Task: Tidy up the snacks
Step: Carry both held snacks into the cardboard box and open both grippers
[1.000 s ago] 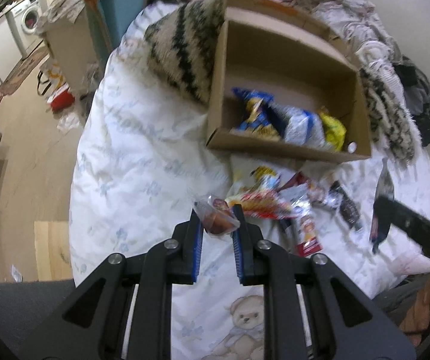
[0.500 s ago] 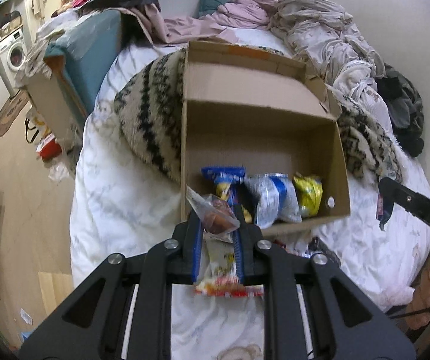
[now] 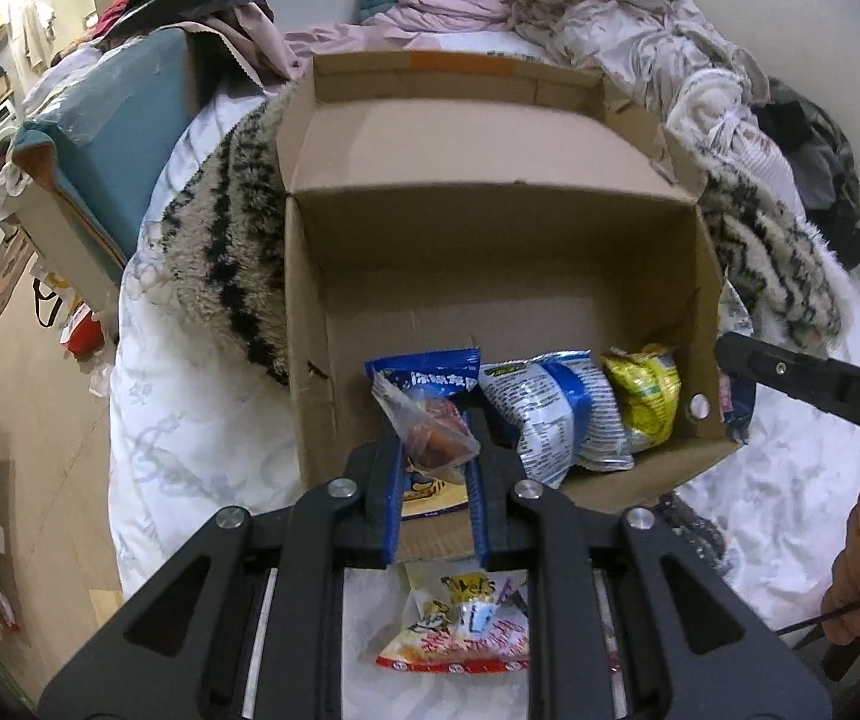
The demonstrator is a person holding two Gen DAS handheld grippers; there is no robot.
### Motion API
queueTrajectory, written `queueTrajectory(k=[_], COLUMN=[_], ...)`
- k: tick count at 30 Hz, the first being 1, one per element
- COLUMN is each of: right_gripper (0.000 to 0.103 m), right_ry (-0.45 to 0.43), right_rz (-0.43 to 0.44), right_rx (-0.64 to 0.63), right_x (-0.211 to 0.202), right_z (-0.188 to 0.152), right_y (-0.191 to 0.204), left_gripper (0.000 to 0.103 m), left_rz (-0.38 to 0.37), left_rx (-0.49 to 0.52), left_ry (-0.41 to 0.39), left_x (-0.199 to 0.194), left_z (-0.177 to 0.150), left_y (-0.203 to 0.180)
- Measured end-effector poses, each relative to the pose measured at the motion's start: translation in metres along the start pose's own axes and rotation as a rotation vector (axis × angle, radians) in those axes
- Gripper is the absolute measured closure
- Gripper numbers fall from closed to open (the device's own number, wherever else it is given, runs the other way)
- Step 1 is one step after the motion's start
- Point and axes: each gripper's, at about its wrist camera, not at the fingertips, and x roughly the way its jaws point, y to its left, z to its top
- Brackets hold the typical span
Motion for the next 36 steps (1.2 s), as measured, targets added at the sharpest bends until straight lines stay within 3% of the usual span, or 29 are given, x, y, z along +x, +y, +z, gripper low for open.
queueTrajectory(k=[14, 17, 22, 24, 26, 28, 36], right_gripper=[0.084, 0.081, 0.081, 0.07, 0.024, 0.022, 0.022], right_ry=[0.045, 0.045, 0.043, 0.041, 0.026, -0.018, -0.023], right_rz=[-0.024, -0.006, 0.005, -0.002, -0.005, -0.011, -0.027], right_rx=[0.0, 0.01, 0.033, 0.048, 0.082, 0.093, 0.035], right_x=[0.027, 0.027, 0.029, 0.029, 0.026, 0.019, 0.012], right_z=[-0.009, -0.008, -0.007, -0.007, -0.007, -0.007, -0.005], right_y=[-0.008, -0.006, -0.006, -0.009, -0.014, -0.016, -0.007], left_gripper=[0.085, 0.068, 0.018, 0.016, 0.016, 0.016, 0.016], left_rz=[-0.01, -0.016, -0.016, -0.048, -0.058, -0.048, -0.03], left_rx=[-0.032, -0.039, -0.059, -0.076, -0.076, -0.076, -0.128], left_ry=[0.046, 0.037, 0.01, -0.007, -0.009, -0.018, -0.066], left_x=[0.028, 0.025, 0.019, 0.016, 0.014, 0.012, 0.001], left_z=[-0.003, -0.003, -0.002, -0.001, 0.0, -0.002, -0.014], left_y=[0.004, 0.004, 0.007, 0.009, 0.009, 0.009, 0.02])
